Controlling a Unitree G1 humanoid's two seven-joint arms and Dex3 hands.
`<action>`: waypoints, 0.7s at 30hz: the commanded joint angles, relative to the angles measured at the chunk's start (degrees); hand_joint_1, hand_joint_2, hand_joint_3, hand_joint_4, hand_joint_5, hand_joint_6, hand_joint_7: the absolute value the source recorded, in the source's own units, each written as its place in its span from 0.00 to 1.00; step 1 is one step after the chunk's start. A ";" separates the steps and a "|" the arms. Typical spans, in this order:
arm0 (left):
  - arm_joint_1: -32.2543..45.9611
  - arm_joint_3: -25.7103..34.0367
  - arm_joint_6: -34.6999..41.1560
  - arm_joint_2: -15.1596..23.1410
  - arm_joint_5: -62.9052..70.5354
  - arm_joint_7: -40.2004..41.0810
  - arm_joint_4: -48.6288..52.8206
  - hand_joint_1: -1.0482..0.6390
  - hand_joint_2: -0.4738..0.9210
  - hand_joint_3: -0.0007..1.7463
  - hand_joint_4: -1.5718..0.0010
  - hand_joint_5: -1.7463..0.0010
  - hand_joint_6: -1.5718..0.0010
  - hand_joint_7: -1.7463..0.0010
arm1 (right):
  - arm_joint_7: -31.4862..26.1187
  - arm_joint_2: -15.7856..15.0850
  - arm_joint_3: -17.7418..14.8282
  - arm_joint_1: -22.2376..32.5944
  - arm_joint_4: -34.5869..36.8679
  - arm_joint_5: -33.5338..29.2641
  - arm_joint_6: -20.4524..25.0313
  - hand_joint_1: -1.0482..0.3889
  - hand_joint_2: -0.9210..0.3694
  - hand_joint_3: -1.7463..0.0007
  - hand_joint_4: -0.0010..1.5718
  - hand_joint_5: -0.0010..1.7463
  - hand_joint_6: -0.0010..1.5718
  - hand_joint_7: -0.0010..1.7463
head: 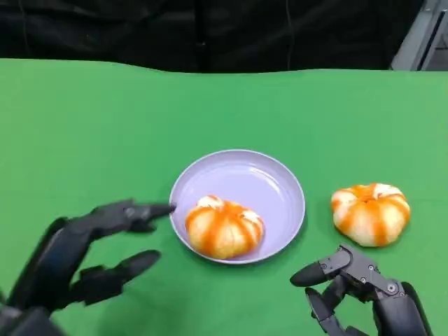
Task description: Grasp the bread from the table and place it into the plate.
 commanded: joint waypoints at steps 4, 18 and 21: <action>6.07 3.90 -3.57 -2.98 -6.59 0.27 0.80 0.66 0.63 0.76 0.45 0.10 0.44 0.25 | 0.65 -1.17 -1.56 0.26 -0.63 1.49 -0.31 0.59 0.14 0.61 0.43 0.87 0.40 0.62; 8.16 3.44 -1.19 -9.48 -9.69 -0.57 -0.42 0.63 0.70 0.71 0.50 0.00 0.55 0.07 | 0.55 -2.27 -3.79 0.58 0.95 3.00 -4.53 0.59 0.15 0.59 0.43 0.87 0.41 0.62; 8.18 3.49 -1.11 -9.55 -9.76 -0.68 -0.44 0.63 0.70 0.71 0.51 0.00 0.55 0.07 | 0.57 -2.26 -3.85 0.59 1.06 2.95 -4.73 0.59 0.16 0.59 0.43 0.87 0.40 0.63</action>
